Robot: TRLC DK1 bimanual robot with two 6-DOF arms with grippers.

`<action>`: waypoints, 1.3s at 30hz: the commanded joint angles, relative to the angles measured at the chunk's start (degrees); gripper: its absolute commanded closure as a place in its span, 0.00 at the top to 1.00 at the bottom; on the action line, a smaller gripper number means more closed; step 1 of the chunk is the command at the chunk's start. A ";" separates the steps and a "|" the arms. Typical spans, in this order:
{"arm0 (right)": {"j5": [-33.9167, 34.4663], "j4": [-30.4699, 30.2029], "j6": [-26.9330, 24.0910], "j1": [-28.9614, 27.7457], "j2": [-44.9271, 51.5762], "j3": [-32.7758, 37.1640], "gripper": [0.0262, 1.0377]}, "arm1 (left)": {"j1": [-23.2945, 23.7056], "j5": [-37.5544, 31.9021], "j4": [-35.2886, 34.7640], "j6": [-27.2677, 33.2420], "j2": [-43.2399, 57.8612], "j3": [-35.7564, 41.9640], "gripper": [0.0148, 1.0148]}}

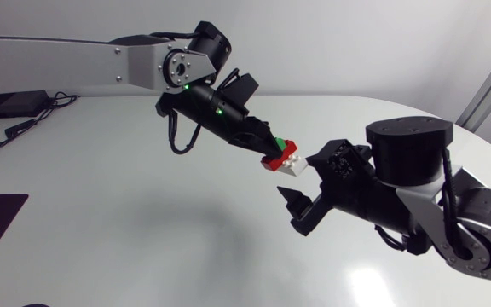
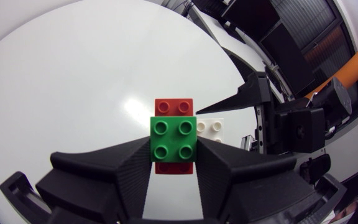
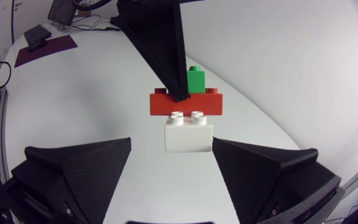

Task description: Separate the duplo bricks

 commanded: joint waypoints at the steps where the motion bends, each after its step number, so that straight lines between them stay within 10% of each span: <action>1: -0.14 0.88 0.28 -0.40 1.21 1.02 0.87 | 0.29 1.08 -0.50 -0.46 1.76 0.19 0.06; 39: -0.32 5.28 -1.47 0.30 -0.46 -3.37 0.07 | -0.68 10.66 -2.79 -2.39 0.17 0.98 0.06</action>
